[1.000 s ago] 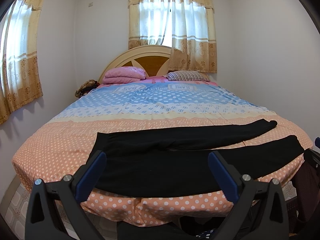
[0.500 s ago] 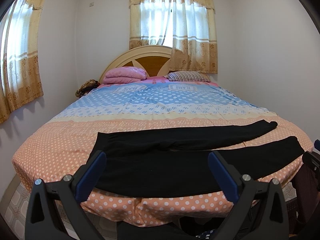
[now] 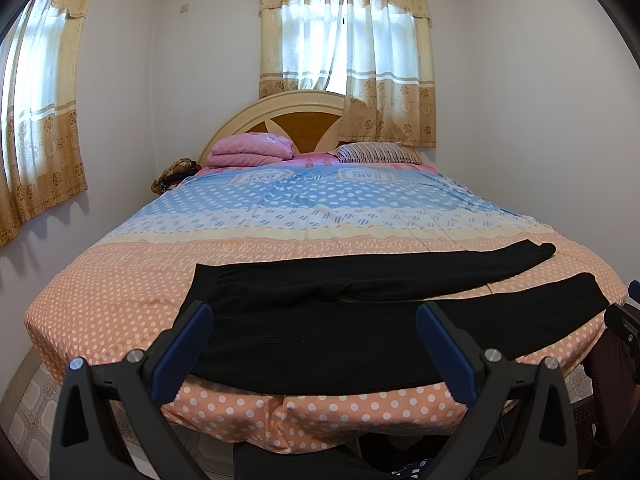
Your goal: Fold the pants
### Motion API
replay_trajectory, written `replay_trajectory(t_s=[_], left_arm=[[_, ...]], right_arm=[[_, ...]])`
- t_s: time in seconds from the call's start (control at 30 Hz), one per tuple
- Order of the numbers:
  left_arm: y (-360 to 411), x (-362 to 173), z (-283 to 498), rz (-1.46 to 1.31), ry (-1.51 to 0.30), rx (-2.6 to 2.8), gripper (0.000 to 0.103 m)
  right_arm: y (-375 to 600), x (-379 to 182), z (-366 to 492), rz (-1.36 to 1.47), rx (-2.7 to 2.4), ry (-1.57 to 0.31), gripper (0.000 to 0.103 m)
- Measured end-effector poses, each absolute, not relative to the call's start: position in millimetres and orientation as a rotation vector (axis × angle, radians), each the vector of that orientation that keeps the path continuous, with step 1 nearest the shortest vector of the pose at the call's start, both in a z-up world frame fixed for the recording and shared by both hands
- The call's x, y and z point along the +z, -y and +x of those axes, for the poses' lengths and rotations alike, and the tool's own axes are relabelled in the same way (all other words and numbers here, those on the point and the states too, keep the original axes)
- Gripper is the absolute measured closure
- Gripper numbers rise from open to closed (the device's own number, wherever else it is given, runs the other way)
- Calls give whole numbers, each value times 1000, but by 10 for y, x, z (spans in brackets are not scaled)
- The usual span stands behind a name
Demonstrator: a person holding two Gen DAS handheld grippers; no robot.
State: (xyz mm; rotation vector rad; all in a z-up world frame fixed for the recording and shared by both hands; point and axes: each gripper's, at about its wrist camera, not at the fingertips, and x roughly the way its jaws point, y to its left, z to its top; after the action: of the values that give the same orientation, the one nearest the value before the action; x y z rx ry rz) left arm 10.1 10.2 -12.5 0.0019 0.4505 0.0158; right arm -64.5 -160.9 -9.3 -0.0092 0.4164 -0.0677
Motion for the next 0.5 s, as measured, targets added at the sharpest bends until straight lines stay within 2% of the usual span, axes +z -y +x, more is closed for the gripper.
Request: replay_trajectory(t_s=[0.5], left_arm=[[-102, -129, 100, 3, -451, 16, 0]], right_arm=[[1630, -99, -644, -7, -71, -419, 1]])
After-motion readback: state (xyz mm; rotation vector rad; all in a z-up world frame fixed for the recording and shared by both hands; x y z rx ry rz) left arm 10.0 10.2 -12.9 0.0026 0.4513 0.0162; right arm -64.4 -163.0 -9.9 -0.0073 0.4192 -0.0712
